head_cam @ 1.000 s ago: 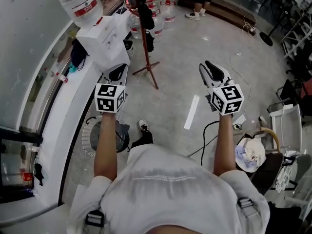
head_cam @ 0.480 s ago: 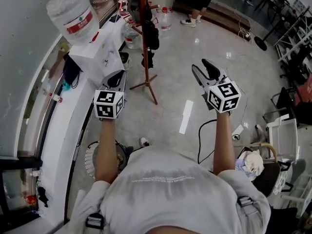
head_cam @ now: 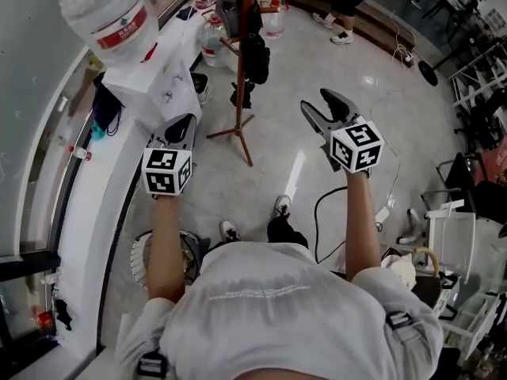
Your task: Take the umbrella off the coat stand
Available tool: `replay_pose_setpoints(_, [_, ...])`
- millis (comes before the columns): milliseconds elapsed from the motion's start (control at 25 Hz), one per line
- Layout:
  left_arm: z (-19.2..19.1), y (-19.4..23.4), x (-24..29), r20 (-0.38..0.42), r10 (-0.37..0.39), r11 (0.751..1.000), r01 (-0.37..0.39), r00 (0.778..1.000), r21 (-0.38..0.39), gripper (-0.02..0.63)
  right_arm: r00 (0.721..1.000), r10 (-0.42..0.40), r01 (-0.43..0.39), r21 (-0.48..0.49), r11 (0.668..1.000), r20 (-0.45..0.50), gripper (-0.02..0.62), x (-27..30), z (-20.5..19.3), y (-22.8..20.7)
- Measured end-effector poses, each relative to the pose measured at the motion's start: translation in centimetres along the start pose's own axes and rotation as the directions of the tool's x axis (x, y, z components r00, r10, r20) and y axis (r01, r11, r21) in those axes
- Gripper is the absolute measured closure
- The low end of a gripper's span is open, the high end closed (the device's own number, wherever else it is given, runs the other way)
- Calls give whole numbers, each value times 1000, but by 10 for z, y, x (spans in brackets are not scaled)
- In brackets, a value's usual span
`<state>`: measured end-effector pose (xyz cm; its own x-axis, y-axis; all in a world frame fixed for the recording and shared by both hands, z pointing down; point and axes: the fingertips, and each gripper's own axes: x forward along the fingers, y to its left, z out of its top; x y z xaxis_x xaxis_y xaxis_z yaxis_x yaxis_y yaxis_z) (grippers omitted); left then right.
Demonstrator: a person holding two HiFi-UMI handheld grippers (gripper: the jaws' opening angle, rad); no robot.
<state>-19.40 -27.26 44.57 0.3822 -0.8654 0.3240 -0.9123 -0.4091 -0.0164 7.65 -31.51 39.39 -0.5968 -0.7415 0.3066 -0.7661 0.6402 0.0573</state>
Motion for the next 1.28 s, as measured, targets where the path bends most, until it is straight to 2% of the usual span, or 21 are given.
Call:
replay_pose_setpoints(160, [-16,4,20,-48,40,999,-42,998,-34,591,995,95,-94,27,995,-22,311,49,-7,-19])
replay_pose_setpoints(360, [-10,18,57,-66,130,989,-135,989,-68,591,980,193,-193,-7,981,-42,247,112,-13,-49])
replay_pose_setpoints(520, [-13,26,70,-105,227,968,-236,968,-85,591,941,328,-333,-50,942,-86,222,162,-28,-50])
replay_pose_setpoints(640, [-14,30,83,-124,270,954,-283,955,-97,591,912,395,-405,-91,910,-116,196,194,-38,-49])
replay_pose_setpoints(800, [-26,33,90,-152,329,926,-350,932,-141,591,864,479,-496,-95,863,-155,183,233,-54,-37])
replay_pose_setpoints(880, [-33,32,91,-167,354,911,-380,920,-161,591,849,499,-520,-109,847,-172,174,250,-61,-32])
replay_pose_setpoints(1040, [-48,28,95,-195,384,889,-419,903,-188,591,840,503,-537,-180,824,-204,149,279,-70,-27])
replay_pose_setpoints(1280, [-71,25,100,-238,394,869,-444,888,-219,591,824,526,-562,-189,805,-211,143,308,-74,-18])
